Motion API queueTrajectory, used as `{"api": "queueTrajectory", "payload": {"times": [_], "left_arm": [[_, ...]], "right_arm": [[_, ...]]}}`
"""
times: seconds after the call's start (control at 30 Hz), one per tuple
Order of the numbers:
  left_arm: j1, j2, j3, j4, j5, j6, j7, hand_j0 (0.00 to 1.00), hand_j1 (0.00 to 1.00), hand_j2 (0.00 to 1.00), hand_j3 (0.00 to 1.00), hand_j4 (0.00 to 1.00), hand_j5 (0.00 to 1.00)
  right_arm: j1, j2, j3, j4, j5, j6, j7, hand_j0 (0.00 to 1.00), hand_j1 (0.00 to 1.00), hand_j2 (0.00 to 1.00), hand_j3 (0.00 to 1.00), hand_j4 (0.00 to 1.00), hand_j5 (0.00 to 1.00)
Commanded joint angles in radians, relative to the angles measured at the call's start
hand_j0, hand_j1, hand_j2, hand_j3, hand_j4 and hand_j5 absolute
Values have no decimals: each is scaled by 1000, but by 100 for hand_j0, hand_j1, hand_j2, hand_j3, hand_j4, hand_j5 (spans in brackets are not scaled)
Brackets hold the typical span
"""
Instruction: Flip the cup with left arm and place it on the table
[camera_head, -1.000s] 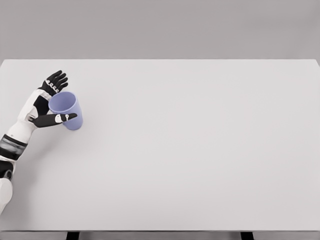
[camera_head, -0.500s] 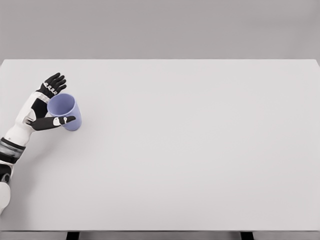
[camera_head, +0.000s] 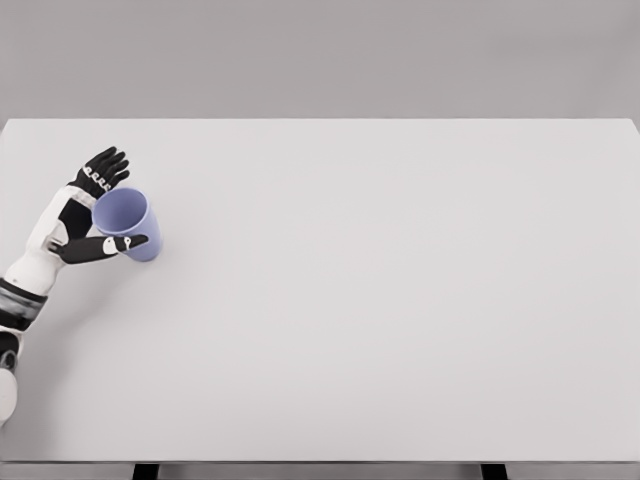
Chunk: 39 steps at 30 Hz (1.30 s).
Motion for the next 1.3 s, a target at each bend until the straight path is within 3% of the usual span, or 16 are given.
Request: {"api": "queueTrajectory", "payload": {"times": [0.0,1.13,1.27], "left_arm": [[0,2,7,-8,-2,-2,-1,100,100,100,100,100,100],[34,36,59,-21,1,-2,-1,100,100,100,100,100,100],[61,44,76,-41,1,-2,-1,100,100,100,100,100,100]], "right_arm": [[0,0,0,0,0,0,0,100,100,100,100,100,100],[0,0,0,0,0,0,0,100,100,100,100,100,100],[0,0,0,0,0,0,0,100,100,100,100,100,100]]}}
